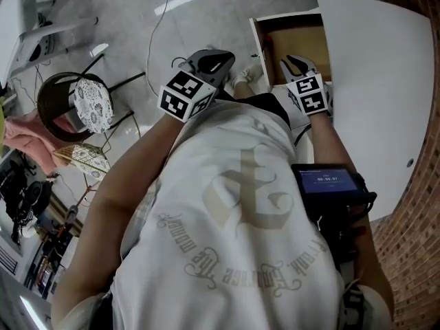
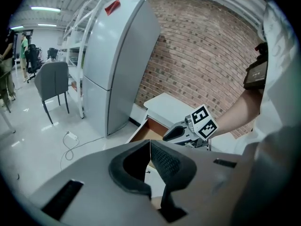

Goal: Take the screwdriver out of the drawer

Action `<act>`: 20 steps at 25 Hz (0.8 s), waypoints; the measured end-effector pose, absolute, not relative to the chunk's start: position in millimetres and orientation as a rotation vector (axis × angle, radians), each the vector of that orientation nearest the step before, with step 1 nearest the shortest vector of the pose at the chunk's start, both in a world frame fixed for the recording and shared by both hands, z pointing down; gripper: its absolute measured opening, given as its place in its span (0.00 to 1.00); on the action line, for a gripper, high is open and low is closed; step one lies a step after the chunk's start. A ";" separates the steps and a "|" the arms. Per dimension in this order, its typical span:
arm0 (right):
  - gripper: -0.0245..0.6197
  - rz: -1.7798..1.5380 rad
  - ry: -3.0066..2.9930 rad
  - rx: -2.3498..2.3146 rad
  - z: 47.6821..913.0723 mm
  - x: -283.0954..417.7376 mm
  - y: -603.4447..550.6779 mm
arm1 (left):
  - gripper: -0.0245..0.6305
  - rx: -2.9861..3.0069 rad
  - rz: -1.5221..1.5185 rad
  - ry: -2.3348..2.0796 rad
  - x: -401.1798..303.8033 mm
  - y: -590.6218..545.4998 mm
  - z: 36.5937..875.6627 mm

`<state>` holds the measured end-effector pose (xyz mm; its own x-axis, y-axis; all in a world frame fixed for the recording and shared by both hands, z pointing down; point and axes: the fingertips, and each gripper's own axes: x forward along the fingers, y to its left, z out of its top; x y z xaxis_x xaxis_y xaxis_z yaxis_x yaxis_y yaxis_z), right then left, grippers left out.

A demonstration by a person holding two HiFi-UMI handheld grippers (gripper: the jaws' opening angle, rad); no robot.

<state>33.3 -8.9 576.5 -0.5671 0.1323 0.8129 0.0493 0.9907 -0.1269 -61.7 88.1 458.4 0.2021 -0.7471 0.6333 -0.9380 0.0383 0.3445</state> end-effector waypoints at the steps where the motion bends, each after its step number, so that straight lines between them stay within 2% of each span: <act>1: 0.17 0.099 -2.158 -0.139 581.9 31.2 -7.3 | 0.07 1.739 0.324 -1.591 -65.0 90.5 461.3; 20: 0.17 -0.057 -1.998 -0.301 657.4 30.9 2.9 | 0.07 1.634 0.301 -1.607 -70.1 112.1 508.4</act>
<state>30.9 2.9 657.4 -0.4035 0.1861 0.8958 0.2367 0.9670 -0.0943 -70.1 112.1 508.4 0.1622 -0.7267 0.6675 -0.9191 0.1349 0.3702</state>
